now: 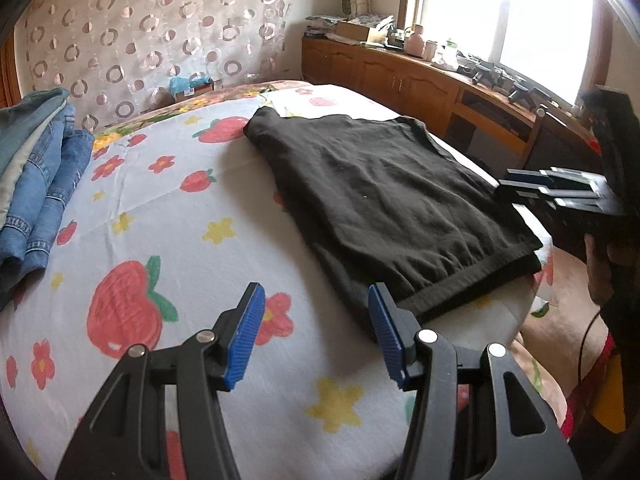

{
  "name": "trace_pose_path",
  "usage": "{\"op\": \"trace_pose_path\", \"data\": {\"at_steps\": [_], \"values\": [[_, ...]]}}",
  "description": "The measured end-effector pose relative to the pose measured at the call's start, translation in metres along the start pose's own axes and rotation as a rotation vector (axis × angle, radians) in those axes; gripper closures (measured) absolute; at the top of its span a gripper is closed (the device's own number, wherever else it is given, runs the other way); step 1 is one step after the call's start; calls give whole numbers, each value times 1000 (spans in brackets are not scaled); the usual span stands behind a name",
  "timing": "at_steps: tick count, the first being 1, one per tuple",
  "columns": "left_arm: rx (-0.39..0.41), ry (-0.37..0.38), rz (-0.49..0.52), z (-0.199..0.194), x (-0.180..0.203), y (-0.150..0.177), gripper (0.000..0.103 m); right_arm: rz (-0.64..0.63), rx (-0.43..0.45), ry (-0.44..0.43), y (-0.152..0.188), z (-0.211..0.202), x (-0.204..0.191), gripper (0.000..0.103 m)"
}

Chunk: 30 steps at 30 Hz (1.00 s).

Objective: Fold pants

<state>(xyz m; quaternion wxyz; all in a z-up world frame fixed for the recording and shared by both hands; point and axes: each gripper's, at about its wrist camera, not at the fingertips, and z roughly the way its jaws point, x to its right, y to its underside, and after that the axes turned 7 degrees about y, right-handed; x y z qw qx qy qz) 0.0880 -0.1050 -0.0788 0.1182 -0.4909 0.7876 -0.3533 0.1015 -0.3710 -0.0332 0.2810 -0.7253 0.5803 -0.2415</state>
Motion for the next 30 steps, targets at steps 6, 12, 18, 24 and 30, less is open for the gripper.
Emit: {"op": "trace_pose_path", "data": {"at_steps": [6, 12, 18, 24, 30], "values": [[1, 15, 21, -2, 9, 4, 50, -22, -3, -28, 31, -21, -10, 56], [-19, 24, 7, 7, 8, 7, 50, 15, -20, -64, 47, -22, -12, 68], [-15, 38, -2, 9, 7, 10, 50, 32, 1, -83, 45, -24, -14, 88], [-10, 38, -12, 8, 6, 11, 50, 33, 74, -96, 40, -42, -16, 96], [-1, 60, -13, 0, 11, 8, 50, 17, 51, -88, 43, -46, -21, 96]]}}
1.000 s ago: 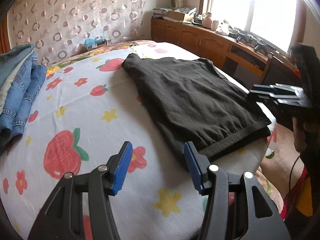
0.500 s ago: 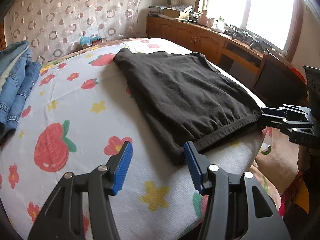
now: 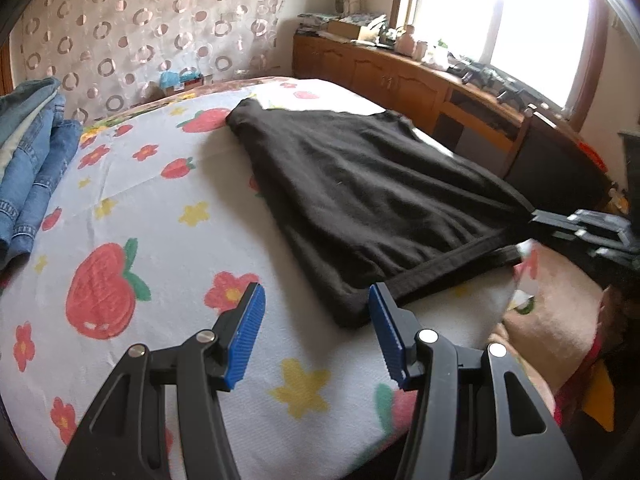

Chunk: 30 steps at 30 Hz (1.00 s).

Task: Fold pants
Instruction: 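Close the right gripper on the sweatpants cuff edge and hold it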

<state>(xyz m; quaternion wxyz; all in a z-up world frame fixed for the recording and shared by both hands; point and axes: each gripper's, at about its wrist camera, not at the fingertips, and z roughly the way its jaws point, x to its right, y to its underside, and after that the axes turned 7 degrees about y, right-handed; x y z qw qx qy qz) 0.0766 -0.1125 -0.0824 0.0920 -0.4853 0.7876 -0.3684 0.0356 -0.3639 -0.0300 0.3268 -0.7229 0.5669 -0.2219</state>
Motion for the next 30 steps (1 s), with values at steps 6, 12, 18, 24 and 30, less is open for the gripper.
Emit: {"op": "trace_pose_path", "data": {"at_steps": [6, 12, 18, 24, 30], "values": [[19, 5, 26, -3, 9, -4, 50, 26, -36, -2, 10, 10, 2, 96], [-22, -8, -1, 9, 3, -3, 50, 52, -26, -3, 10, 8, 4, 95], [-32, 4, -8, 11, 1, 2, 50, 47, -21, 44, 7, 9, 2, 68], [-20, 15, -12, 11, -1, 4, 50, 78, -26, 51, 8, 18, 4, 57], [-20, 14, -12, 12, -1, 4, 49, 59, -51, 95, 11, 29, -1, 56]]}}
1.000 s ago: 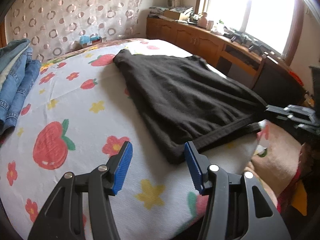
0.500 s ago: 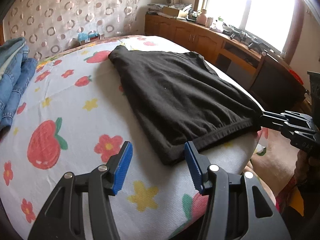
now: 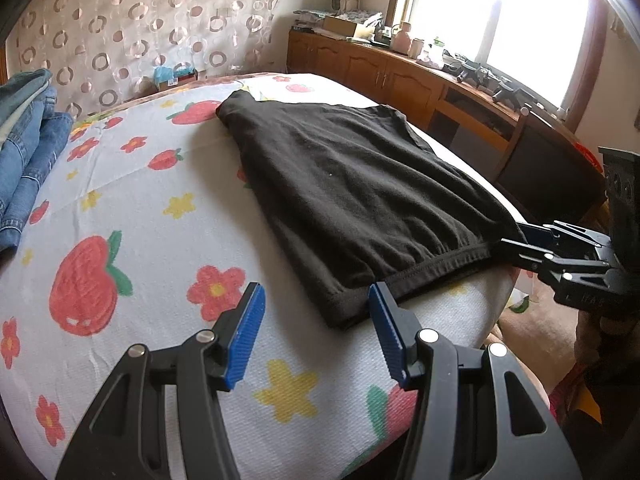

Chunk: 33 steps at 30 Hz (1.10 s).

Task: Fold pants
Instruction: 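Close the right gripper on the sweatpants cuff edge and hold it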

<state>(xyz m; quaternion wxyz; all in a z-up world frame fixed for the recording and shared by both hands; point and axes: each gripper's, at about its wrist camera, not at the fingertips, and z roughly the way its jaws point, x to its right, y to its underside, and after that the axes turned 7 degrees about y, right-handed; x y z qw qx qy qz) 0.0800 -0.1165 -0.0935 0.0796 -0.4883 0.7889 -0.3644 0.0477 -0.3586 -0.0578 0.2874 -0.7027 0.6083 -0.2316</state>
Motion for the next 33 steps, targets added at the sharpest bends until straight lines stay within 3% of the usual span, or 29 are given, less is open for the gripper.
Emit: {"op": "trace_pose_path", "data": {"at_steps": [2, 6, 8, 17, 22, 30, 33], "values": [[0, 0, -1, 0, 0, 0, 49, -12, 0, 9, 1, 0, -2, 56], [1, 11, 8, 0, 1, 1, 50, -33, 3, -12, 3, 0, -7, 78], [-7, 12, 33, 1, 6, 1, 51, -33, 6, -23, 3, 0, -7, 83], [-7, 61, 42, 0, 13, -1, 74, -34, 18, -34, 4, 0, -6, 85], [2, 99, -21, -1, 6, -2, 75, -32, 24, -41, 5, 0, -5, 85], [1, 87, 8, 2, 9, -2, 77, -43, 20, -46, 5, -1, -6, 87], [4, 86, 10, 3, 8, -2, 83, -47, 17, -62, 4, 0, -7, 91]]}}
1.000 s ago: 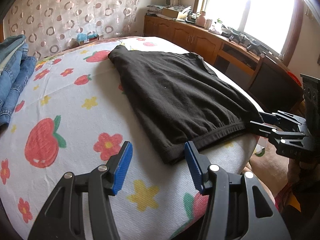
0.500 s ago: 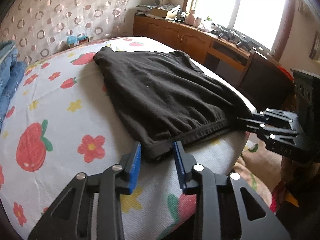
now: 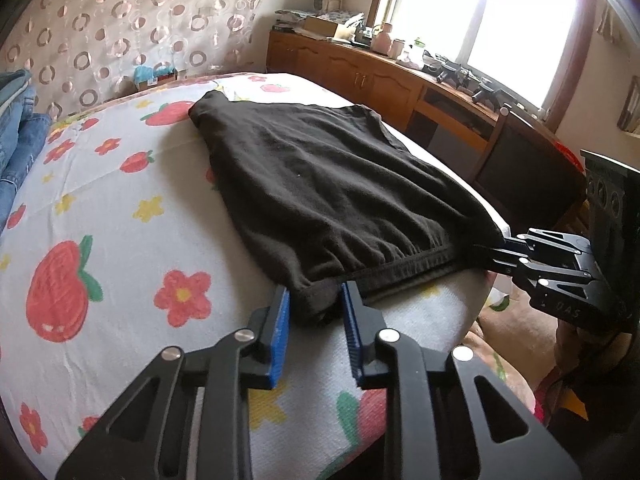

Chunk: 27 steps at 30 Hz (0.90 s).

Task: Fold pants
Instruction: 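Close the right gripper on the sweatpants cuff edge and hold it, then close both grippers on the black sweatpants edge and lift it up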

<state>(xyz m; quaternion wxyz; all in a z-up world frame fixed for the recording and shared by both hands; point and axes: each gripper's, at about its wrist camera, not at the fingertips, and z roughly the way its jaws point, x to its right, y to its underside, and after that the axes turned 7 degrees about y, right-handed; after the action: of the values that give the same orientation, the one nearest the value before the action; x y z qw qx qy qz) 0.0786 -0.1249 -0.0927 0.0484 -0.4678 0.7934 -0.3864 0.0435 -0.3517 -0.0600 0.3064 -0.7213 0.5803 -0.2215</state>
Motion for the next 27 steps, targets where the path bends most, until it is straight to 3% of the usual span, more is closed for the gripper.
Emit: {"op": "trace_pose_path", "data": {"at_steps": [2, 5, 13, 27], "values": [[6, -6, 3, -1, 0, 0, 91, 0, -1, -14, -1, 0, 0, 93], [20, -3, 19, -7, 3, -2, 93, -1, 3, -29, -2, -1, 1, 94], [127, -16, 79, -51, 23, -20, 94, -5, 91, -61, -22, -28, -2, 95], [336, -19, 110, -145, 30, -57, 95, -118, 299, -107, -91, -97, -34, 96]]}}
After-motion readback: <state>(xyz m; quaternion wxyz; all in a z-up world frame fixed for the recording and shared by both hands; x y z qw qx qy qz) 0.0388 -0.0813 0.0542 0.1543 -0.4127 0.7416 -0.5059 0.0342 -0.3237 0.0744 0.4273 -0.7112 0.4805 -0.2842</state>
